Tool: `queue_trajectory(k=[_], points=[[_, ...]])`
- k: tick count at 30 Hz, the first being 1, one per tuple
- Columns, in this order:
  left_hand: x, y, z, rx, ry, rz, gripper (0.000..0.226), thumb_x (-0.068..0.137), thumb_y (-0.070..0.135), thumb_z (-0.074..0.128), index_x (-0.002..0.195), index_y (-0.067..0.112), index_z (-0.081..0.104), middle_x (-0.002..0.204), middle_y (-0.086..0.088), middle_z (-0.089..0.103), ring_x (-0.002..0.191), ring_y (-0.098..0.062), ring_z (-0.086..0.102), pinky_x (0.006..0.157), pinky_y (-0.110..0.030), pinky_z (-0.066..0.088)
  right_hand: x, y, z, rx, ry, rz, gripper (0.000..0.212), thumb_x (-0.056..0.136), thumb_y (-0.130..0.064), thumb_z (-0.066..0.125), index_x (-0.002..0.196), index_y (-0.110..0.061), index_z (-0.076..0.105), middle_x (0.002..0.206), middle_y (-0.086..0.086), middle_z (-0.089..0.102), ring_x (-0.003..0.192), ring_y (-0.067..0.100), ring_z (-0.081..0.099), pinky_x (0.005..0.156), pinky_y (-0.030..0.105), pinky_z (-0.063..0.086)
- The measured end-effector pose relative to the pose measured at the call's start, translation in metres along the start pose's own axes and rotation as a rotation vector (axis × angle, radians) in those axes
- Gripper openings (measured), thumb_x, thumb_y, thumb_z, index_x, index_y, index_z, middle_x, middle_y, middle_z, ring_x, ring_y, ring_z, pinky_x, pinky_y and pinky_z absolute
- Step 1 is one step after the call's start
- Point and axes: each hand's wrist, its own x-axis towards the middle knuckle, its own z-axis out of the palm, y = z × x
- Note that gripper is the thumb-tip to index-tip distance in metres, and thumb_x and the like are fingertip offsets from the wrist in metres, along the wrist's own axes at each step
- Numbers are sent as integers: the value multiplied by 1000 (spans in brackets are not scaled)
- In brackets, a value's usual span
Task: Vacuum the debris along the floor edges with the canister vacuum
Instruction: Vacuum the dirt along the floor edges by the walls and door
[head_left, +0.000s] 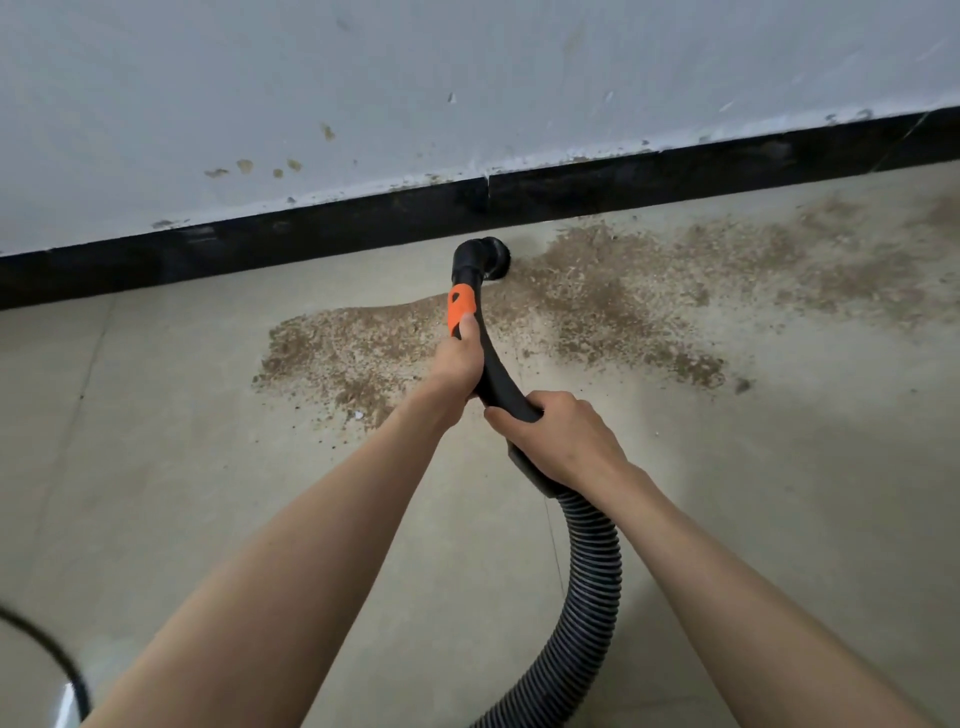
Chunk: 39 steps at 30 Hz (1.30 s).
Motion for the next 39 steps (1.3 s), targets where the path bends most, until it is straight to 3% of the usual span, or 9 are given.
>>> queue_trajectory(k=[6,12,17,22,27,31,39], points=[[-3,10,29,48,-34,24,45,101,48,25,108,7,43,84,-7,51,90,-25,54,88,-39,49,0,15,-15,18,52,43,40,88,-57,54,69,-22,50,68,-3,60,65,20,59,55,29,38],[-4,19,24,91,-73,22,56,100,47,26,124,0,46,95,-11,54,92,-28,56,87,-40,52,1,9,-15,90,47,38,40,87,-55,56,71,-18,54,73,1,66,70,24,64,62,32,45],[0,27,-32,33,-4,-7,50,102,42,28,127,1,43,90,-8,53,83,-23,56,70,-33,49,14,-34,6,95,-43,-42,38,86,-52,58,73,-16,59,82,7,71,78,27,69,74,40,55],[4,21,-112,-83,88,-25,56,101,45,31,134,1,38,110,-12,52,96,-26,55,77,-34,47,28,-93,39,85,-169,-112,43,86,-53,59,77,-12,65,83,6,70,80,26,67,76,37,52],[1,-4,-193,-193,178,-35,56,98,53,35,128,7,44,100,-6,56,79,-17,56,62,-30,49,26,-145,96,77,-252,-166,43,85,-52,61,83,-11,70,87,6,71,81,24,67,76,33,51],[-12,-25,-237,-257,227,-47,56,98,52,35,134,8,40,109,-6,53,95,-20,54,78,-31,46,15,-171,133,48,-302,-190,38,85,-52,62,75,-16,66,81,4,69,74,20,65,68,29,49],[-31,-59,-275,-309,270,-64,61,98,52,35,136,3,38,113,-9,52,99,-23,53,81,-33,46,-12,-186,171,30,-328,-191,40,83,-52,62,70,-15,60,70,2,61,67,22,59,61,31,40]])
